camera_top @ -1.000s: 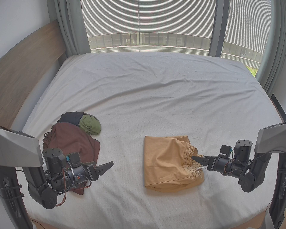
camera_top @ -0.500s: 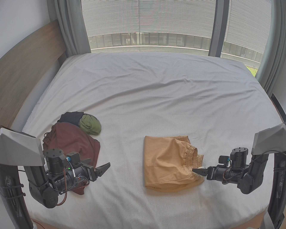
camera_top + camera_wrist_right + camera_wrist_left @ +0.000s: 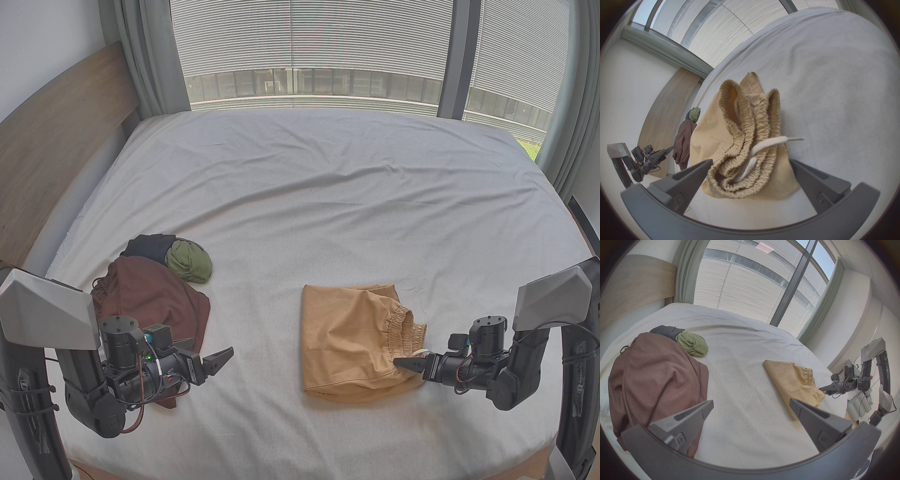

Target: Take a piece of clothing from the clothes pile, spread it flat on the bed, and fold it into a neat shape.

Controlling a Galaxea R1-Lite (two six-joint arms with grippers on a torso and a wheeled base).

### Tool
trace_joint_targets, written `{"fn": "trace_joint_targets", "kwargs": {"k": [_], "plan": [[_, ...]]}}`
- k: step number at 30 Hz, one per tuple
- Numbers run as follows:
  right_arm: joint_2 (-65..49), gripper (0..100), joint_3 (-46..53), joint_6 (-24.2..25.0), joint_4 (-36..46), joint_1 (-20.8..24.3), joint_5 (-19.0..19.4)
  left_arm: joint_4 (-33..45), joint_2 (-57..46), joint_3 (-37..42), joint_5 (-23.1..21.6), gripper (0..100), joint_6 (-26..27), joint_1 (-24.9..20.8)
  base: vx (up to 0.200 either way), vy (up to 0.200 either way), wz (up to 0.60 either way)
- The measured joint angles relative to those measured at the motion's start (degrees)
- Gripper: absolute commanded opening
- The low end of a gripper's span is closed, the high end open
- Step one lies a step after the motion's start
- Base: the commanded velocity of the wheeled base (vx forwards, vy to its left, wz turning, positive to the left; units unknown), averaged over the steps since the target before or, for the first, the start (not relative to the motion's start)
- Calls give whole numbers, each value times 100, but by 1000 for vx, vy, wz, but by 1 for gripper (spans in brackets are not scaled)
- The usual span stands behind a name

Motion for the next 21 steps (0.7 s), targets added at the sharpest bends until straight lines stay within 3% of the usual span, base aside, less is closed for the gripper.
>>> {"fn": "trace_joint_targets", "kwargs": {"k": [9, 21], "plan": [[205, 100, -234, 579, -71, 425, -79, 0, 41, 0, 0, 100, 2, -6, 0, 0, 0], [271, 100, -405, 746, -108, 489, -161, 0, 65, 0, 2, 100, 2, -12, 0, 0, 0]]}}
